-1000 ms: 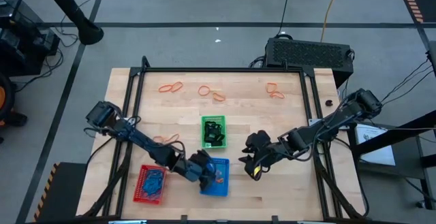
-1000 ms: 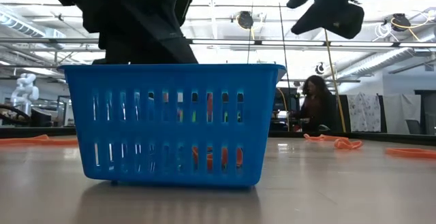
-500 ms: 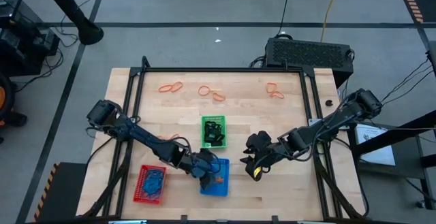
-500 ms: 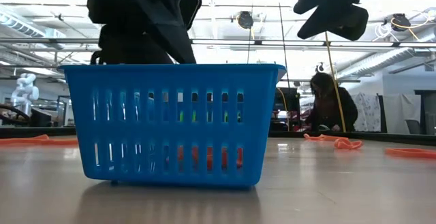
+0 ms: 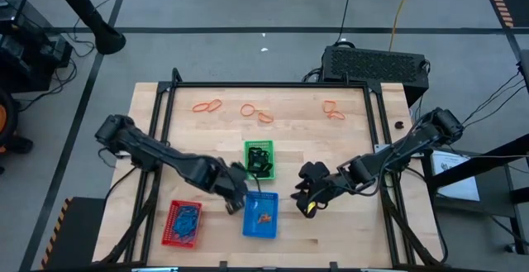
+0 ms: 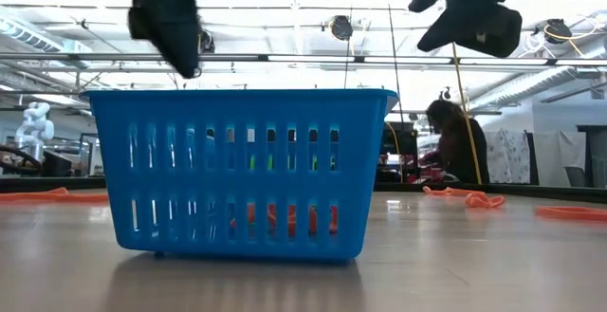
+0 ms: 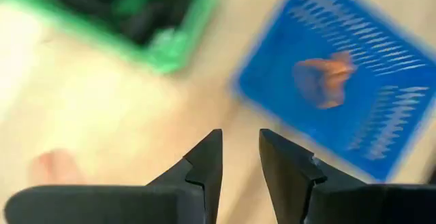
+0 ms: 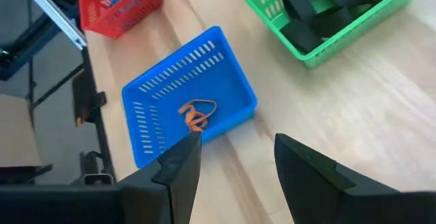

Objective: Sort rubber bands into baskets
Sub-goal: Put the orange rubberband into the blue bin

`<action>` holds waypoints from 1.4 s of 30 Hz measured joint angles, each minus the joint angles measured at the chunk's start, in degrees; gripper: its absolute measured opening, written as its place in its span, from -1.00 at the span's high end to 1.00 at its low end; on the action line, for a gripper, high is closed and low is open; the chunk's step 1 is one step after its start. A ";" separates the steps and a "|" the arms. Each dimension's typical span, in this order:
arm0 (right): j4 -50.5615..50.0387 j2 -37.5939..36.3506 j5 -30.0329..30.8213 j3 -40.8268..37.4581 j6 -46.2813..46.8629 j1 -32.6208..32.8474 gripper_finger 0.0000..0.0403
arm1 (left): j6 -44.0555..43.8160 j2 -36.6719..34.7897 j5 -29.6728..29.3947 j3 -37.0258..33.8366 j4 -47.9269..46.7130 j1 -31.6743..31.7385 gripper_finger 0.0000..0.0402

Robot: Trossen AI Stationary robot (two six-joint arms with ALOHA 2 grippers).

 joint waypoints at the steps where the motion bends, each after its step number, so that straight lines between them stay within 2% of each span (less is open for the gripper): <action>1: 0.31 0.00 -0.11 0.00 0.48 0.13 0.12 | 0.30 -1.41 -0.44 -0.32 -2.40 0.50 0.48; 5: 2.16 0.00 0.04 0.02 3.05 0.34 0.12 | 3.07 -7.94 -0.56 -3.02 -8.89 3.41 0.48; 7: 3.41 0.00 0.10 0.00 4.24 0.33 0.12 | 4.68 -11.59 -0.08 -6.12 -9.02 5.99 0.48; 12: 6.77 0.00 0.32 0.04 5.89 0.32 0.12 | 7.19 -19.62 2.43 -17.65 -8.75 13.71 0.48; 16: 7.96 0.00 0.35 0.04 7.60 0.63 0.12 | 7.45 -22.53 6.10 -26.88 -4.11 18.49 0.48; 19: 7.55 0.00 0.37 0.04 9.83 1.01 0.12 | 7.36 -22.53 7.12 -31.87 -0.52 19.96 0.48; 23: 7.65 0.00 0.42 0.04 12.22 1.11 0.12 | 7.65 -21.71 7.18 -35.00 3.67 20.68 0.48; 31: 7.97 0.00 0.94 0.04 14.63 1.09 0.12 | 10.64 -19.60 6.48 -35.28 5.94 20.59 0.42; 42: 8.66 0.00 3.39 0.04 16.36 2.74 0.12 | 13.61 -9.87 5.15 -35.20 10.85 20.60 0.36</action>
